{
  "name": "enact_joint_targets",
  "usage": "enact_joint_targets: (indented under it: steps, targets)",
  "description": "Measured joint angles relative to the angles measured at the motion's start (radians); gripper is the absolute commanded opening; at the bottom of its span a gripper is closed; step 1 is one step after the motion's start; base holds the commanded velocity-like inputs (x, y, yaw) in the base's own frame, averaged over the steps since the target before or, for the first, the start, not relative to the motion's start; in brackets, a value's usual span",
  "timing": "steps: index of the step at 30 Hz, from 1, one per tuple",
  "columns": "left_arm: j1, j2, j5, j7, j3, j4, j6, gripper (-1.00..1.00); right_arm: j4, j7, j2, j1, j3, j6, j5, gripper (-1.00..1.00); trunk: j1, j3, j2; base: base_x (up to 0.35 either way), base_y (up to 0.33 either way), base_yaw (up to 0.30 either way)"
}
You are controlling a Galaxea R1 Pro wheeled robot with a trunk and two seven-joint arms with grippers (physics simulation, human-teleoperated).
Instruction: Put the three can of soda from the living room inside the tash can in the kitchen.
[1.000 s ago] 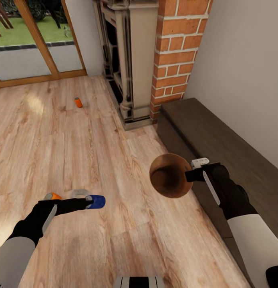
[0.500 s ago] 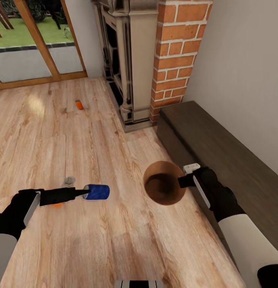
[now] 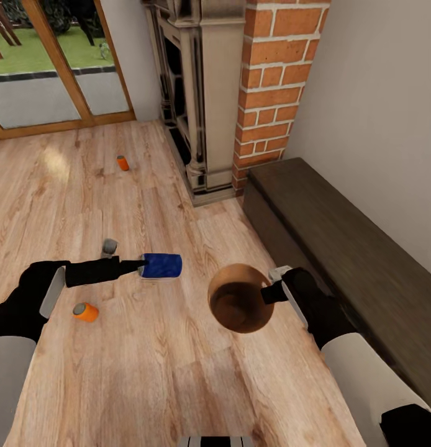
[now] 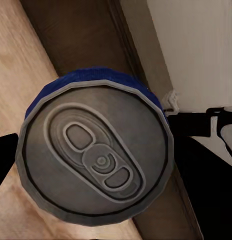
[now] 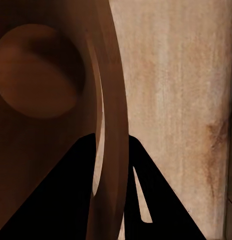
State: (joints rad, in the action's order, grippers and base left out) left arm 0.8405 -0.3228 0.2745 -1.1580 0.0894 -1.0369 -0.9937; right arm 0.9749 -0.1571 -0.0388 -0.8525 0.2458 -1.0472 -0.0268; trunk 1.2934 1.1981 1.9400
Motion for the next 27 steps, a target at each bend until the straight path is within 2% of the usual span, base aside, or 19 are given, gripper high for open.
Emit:
enact_joint_targets:
  steps: [1, 4, 5, 7, 8, 10, 11, 12, 14, 19, 20, 23, 24, 27]
  targets:
    - [0.0, 0.01, 0.0, 0.001, -0.001, -0.006, -0.001, -1.0, -0.001, 0.002, 0.002, 0.0, 0.0, 0.0, -0.004, -1.0, 0.0, 0.0, 0.0, 0.0, 0.0, 0.0]
    - [0.0, 0.059, 0.003, 0.005, -0.003, -0.032, -0.006, -1.0, -0.006, 0.011, 0.008, 0.0, 0.001, 0.001, -0.032, -1.0, 0.0, 0.0, 0.0, 0.0, 0.0, 0.0]
    - [0.0, 0.068, 0.001, 0.005, -0.003, -0.038, -0.005, -1.0, -0.006, 0.011, 0.01, 0.0, 0.001, 0.001, -0.032, -1.0, 0.0, 0.0, 0.0, 0.0, 0.0, 0.0]
    - [-0.002, 0.108, -0.001, 0.012, -0.007, -0.057, -0.007, -1.0, -0.007, 0.011, 0.019, 0.0, 0.002, 0.001, -0.024, -1.0, 0.0, 0.0, 0.0, 0.0, 0.0, 0.0]
    - [-0.002, 0.12, -0.004, 0.016, -0.011, -0.061, -0.006, -1.0, -0.007, 0.01, 0.021, 0.0, 0.002, 0.0, -0.012, -1.0, 0.0, 0.0, 0.0, 0.0, 0.0, 0.0]
    - [-0.005, 0.16, -0.011, 0.044, -0.056, -0.068, -0.006, -1.0, -0.01, 0.01, 0.026, 0.0, 0.002, 0.0, -0.006, -1.0, 0.0, 0.0, 0.0, 0.0, 0.0, 0.0]
    - [-0.005, 0.168, -0.013, 0.055, -0.074, -0.069, -0.005, -1.0, -0.01, 0.011, 0.027, 0.0, 0.002, 0.0, -0.012, -1.0, 0.0, 0.0, 0.0, 0.0, 0.0, 0.0]
    - [-0.005, 0.179, -0.016, 0.078, -0.108, -0.071, -0.004, -1.0, -0.011, 0.012, 0.028, 0.0, 0.002, 0.001, -0.021, -1.0, 0.0, 0.0, 0.0, 0.0, 0.0, 0.0]
    - [-0.006, 0.197, -0.016, 0.108, -0.144, -0.071, -0.002, -1.0, -0.012, 0.013, 0.03, 0.0, 0.002, 0.001, -0.032, -1.0, 0.0, 0.0, 0.0, 0.0, 0.0, 0.0]
    - [-0.01, 0.243, -0.019, 0.172, -0.193, -0.071, 0.003, -1.0, -0.013, 0.011, 0.032, 0.0, 0.003, 0.001, -0.016, -1.0, 0.0, 0.0, 0.0, 0.0, 0.0, 0.0]
    - [-0.012, 0.255, -0.02, 0.191, -0.213, -0.07, 0.003, -1.0, -0.013, 0.012, 0.032, 0.0, 0.004, 0.001, -0.021, -1.0, 0.0, 0.0, 0.0, 0.0, 0.0, 0.0]
    - [-0.014, 0.286, -0.02, 0.262, -0.28, -0.068, 0.005, -1.0, -0.013, 0.012, 0.032, 0.0, 0.026, 0.001, -0.029, -1.0, 0.0, 0.0, 0.0, 0.0, 0.0, 0.0]
    - [-0.014, 0.292, -0.019, 0.276, -0.287, -0.067, 0.005, -1.0, -0.013, 0.012, 0.032, 0.0, 0.029, 0.001, -0.023, -1.0, 0.0, 0.0, 0.0, 0.0, 0.0, 0.0]
    - [-0.015, 0.33, -0.022, 0.377, -0.316, -0.066, 0.007, -1.0, -0.013, 0.011, 0.032, 0.0, 0.037, 0.001, -0.016, -1.0, 0.0, 0.0, 0.0, 0.0, 0.0, 0.0]
